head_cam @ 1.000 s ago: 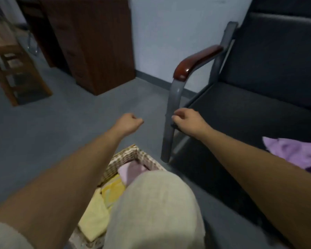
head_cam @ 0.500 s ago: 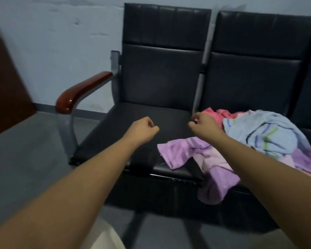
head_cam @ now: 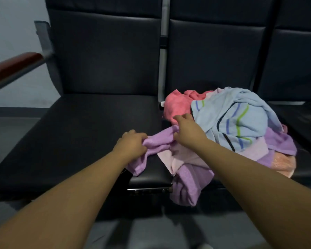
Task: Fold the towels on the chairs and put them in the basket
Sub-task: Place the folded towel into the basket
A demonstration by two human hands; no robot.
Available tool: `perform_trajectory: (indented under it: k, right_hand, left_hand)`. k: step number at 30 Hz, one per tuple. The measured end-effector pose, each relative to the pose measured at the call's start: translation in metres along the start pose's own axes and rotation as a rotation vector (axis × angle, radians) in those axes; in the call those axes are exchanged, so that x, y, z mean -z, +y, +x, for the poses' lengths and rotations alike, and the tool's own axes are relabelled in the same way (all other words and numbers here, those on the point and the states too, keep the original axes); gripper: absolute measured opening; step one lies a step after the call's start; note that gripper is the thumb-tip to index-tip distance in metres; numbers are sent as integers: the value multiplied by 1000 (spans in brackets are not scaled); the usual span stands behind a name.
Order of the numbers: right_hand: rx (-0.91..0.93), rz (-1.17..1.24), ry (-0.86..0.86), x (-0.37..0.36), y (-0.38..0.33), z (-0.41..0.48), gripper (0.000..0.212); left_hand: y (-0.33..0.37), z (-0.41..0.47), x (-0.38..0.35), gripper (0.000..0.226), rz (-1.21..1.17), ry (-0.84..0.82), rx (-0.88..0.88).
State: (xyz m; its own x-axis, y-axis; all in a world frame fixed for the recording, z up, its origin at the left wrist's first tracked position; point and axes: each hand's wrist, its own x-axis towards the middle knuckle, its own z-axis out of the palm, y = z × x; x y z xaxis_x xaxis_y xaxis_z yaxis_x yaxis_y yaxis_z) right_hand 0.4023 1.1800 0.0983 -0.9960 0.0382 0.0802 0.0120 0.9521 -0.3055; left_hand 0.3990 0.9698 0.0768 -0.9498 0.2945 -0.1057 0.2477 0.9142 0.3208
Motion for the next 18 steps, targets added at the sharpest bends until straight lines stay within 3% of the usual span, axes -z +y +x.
perform_trajectory:
  k: [3,6,10,12,15,18]
  right_hand:
    - [8,-113,-74,-6,1,9,55]
    - [41,-167,-34,-8,6,10,41]
    - [49,-76,186,11,10,5,32]
    - [-59,-262,317,17,18,-4,39]
    - [-316,-400,237,24,32,-19,39]
    - [-267,-323,228,34,40,-26,18]
  left_hand:
    - [7,-4,11,10,-245,142,60]
    - [16,-13,28,15,-419,248,81]
    - [16,-19,34,15,-365,235,58]
    - [12,-19,28,13,-308,161,69]
    - [12,-20,18,30,-160,23,76]
    - [19,-18,11,43,-63,69,45]
